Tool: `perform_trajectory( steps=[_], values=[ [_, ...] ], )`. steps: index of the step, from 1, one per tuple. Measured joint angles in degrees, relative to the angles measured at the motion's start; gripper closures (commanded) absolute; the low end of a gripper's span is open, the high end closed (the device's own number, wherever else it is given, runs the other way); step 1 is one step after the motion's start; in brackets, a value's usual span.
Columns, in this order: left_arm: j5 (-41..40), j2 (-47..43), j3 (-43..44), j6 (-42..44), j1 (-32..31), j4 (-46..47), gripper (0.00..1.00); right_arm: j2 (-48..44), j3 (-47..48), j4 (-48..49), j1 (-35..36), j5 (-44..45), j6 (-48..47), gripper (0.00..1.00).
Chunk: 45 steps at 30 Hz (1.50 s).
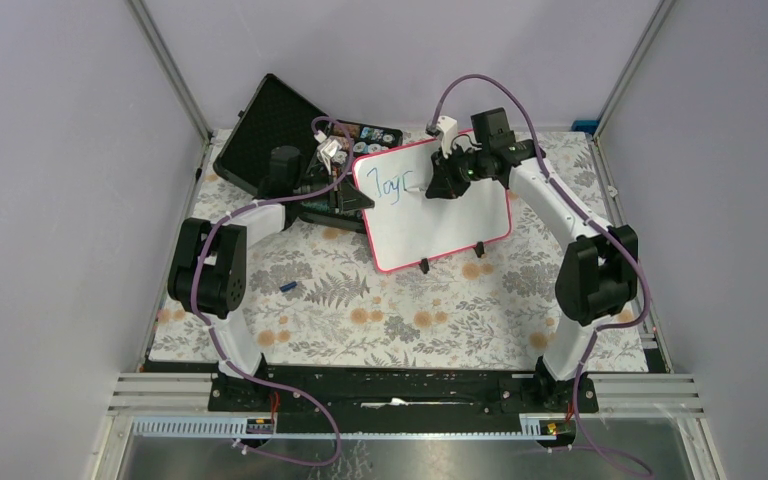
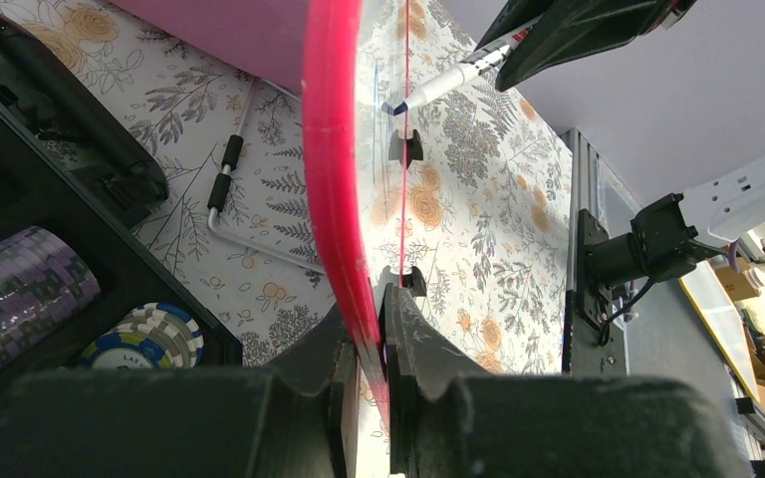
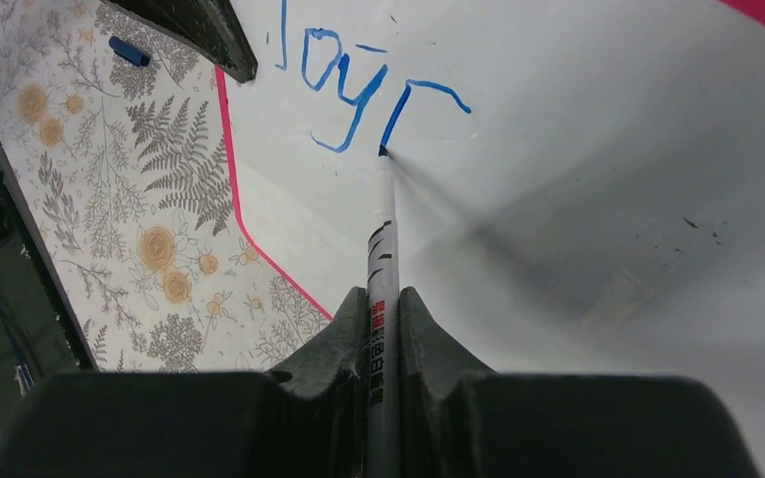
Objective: Write a sentence on the whiteboard
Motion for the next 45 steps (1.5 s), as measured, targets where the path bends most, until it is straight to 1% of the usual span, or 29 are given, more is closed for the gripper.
perform_trajectory(
  steps=[14, 20, 45],
  values=[
    [0.1, 0.0, 0.0, 0.0, 0.0, 0.0, 1.00, -2.2, -5.9, 0.1, 0.2, 0.1, -0.4, 1.00],
    [0.2, 0.0, 0.0, 0.0, 0.0, 0.1, 1.00, -2.4, -6.3, 0.1, 0.6, 0.0, -0.6, 1.00],
    [0.2, 0.0, 0.0, 0.1, 0.0, 0.1, 1.00, -1.8, 0.5, 1.2, 1.0, -0.8, 0.3, 1.00]
  ],
)
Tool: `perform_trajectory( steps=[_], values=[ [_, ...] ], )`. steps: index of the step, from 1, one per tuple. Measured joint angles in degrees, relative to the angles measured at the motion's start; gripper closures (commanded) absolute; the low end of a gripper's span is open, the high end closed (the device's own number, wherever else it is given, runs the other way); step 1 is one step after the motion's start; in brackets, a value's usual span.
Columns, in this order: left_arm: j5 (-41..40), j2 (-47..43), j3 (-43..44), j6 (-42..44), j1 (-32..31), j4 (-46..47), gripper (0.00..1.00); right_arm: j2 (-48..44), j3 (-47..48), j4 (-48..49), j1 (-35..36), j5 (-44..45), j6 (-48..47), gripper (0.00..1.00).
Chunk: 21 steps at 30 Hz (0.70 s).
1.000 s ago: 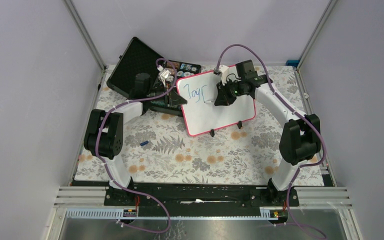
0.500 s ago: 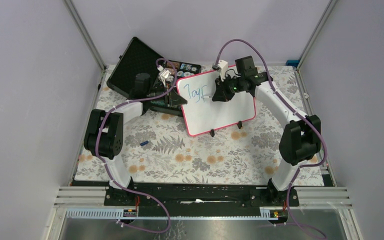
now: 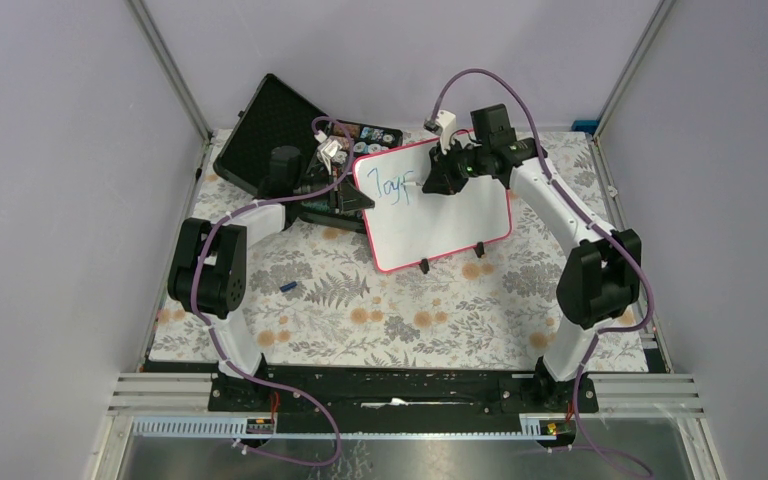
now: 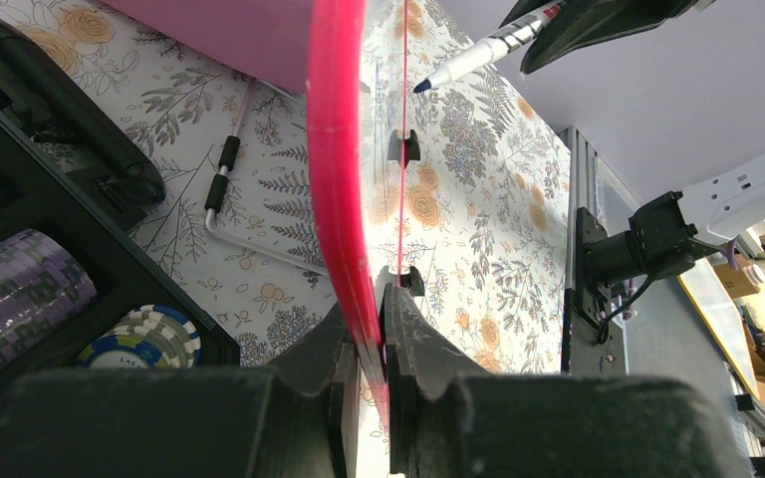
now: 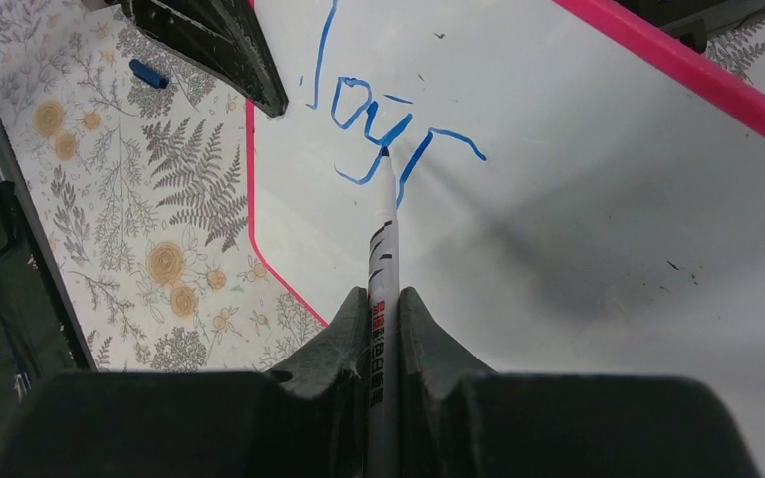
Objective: Write a sentence on the whiteboard
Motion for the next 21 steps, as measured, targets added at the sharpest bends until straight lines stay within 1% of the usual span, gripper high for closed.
perform_trajectory(
  steps=[21],
  values=[
    [0.0, 0.0, 0.0, 0.2, 0.0, -0.1, 1.00, 1.4, 0.3, -0.4, -0.7, 1.1, -0.1, 1.00]
  ],
)
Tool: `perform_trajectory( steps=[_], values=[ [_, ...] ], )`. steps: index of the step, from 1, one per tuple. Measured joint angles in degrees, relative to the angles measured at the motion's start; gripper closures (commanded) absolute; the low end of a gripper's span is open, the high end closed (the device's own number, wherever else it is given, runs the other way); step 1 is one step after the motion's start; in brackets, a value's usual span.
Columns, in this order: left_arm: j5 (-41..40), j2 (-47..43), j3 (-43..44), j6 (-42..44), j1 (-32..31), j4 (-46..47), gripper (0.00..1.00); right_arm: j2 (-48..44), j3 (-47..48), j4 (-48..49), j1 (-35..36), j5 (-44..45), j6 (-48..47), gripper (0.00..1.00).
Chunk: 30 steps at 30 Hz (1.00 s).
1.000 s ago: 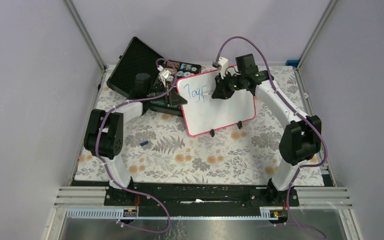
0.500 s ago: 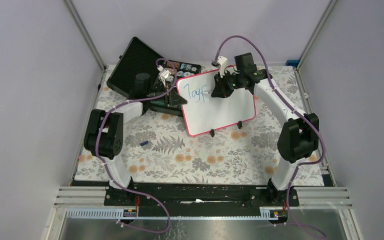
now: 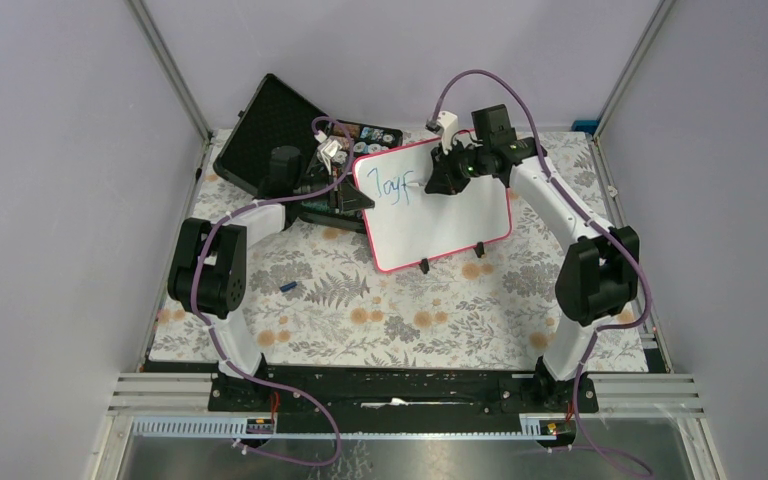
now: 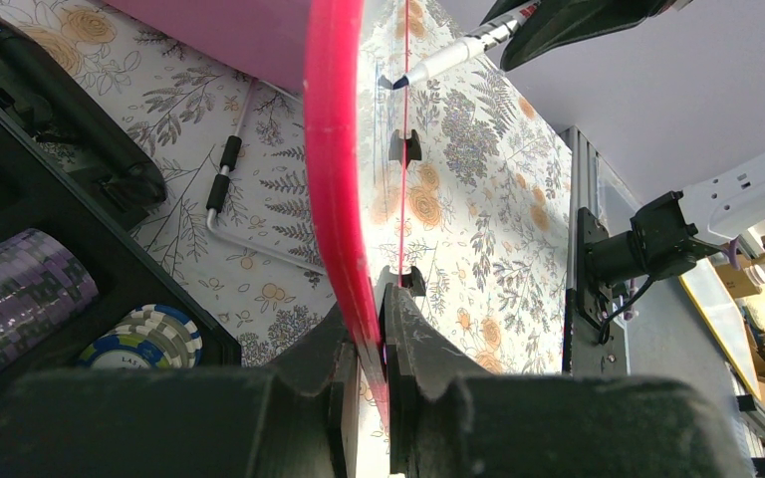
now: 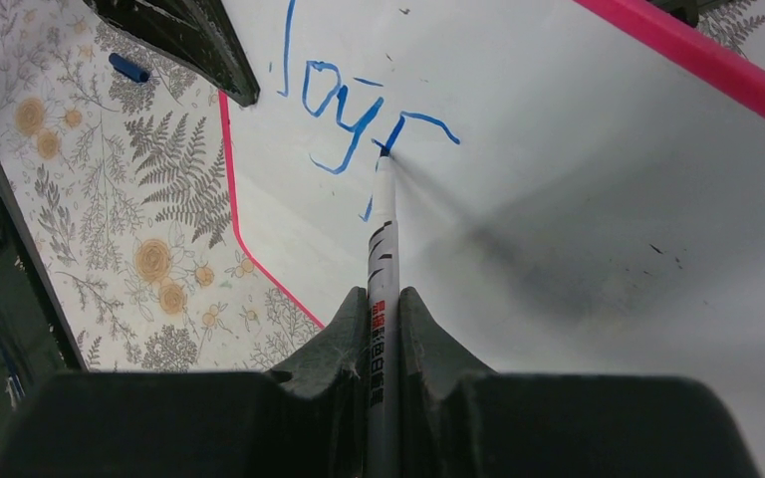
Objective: Write a sentence on the whiteboard
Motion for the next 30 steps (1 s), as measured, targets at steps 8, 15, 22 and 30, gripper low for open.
perform_trajectory(
  steps=[8, 15, 22, 30],
  values=[
    [0.0, 0.0, 0.0, 0.0, 0.0, 0.0, 1.00, 0.0, 0.0, -0.8, -1.5, -0.2, -0.1, 1.00],
    [0.0, 0.0, 0.0, 0.1, 0.0, 0.0, 1.00, -0.4, -0.1, -0.8, -2.2, -1.9, -0.2, 1.00],
    [0.0, 0.0, 0.0, 0.3, 0.0, -0.2, 1.00, -3.5, -0.6, -1.0, -5.4, -4.0, -1.0, 1.00],
    [0.0, 0.0, 0.0, 0.4, 0.0, -0.2, 1.00, -3.5, -0.6, -1.3, -5.0, -4.7, -1.1, 1.00]
  ],
)
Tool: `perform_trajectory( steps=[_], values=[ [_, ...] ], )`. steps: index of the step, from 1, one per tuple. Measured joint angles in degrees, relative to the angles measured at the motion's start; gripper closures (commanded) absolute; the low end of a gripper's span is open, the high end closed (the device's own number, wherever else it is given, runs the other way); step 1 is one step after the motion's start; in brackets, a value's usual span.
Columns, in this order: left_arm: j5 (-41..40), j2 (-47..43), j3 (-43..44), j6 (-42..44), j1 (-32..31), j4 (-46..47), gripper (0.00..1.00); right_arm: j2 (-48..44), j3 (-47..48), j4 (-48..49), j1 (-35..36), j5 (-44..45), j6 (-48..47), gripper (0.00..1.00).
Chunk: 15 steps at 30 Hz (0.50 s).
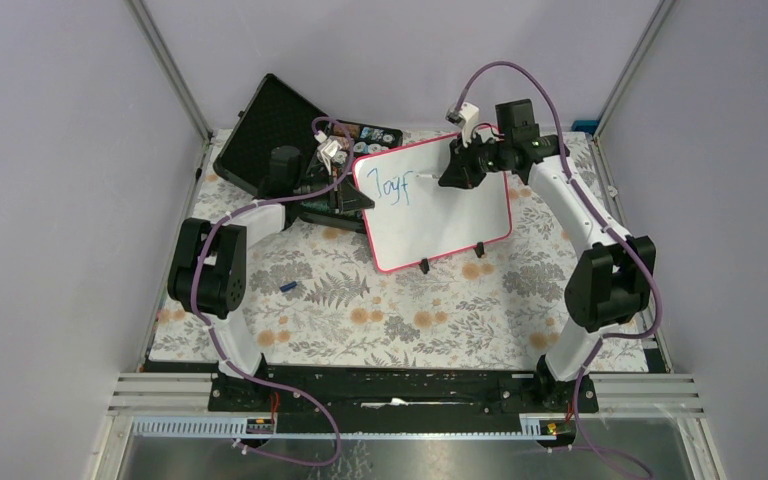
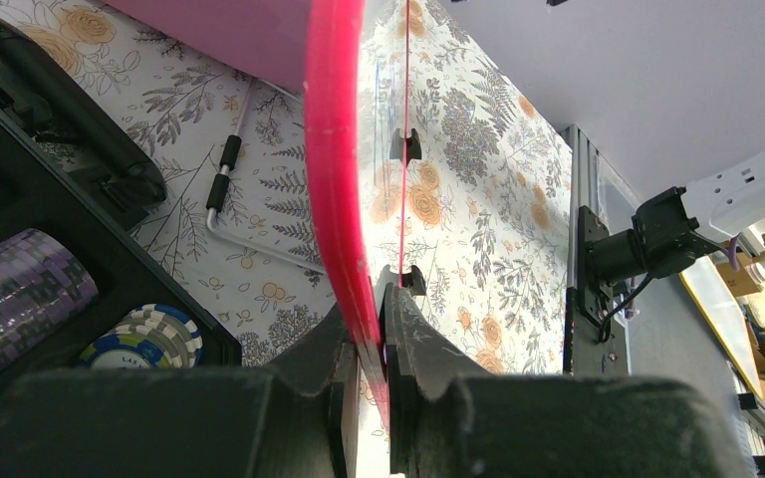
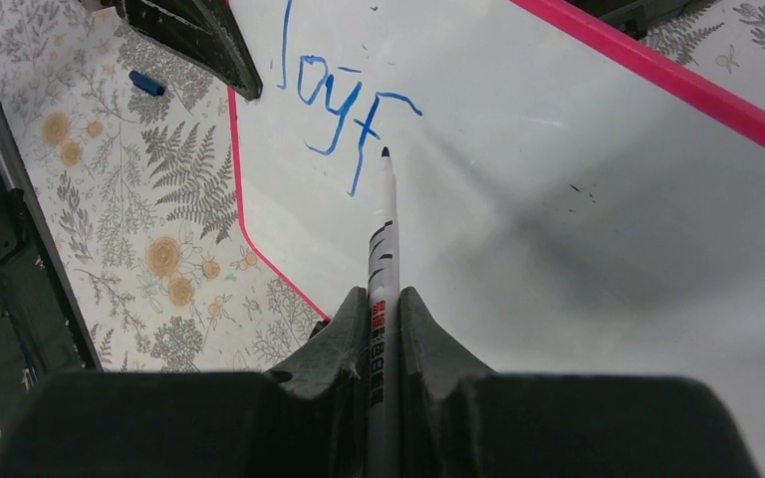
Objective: Write a sentence on the whiteboard
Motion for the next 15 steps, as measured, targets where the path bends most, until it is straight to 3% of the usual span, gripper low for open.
perform_trajectory(
  steps=[15],
  values=[
    [0.0, 0.0, 0.0, 0.0, 0.0, 0.0, 1.00, 2.7, 0.0, -0.1, 1.5, 1.3, -0.2, 1.00]
  ],
)
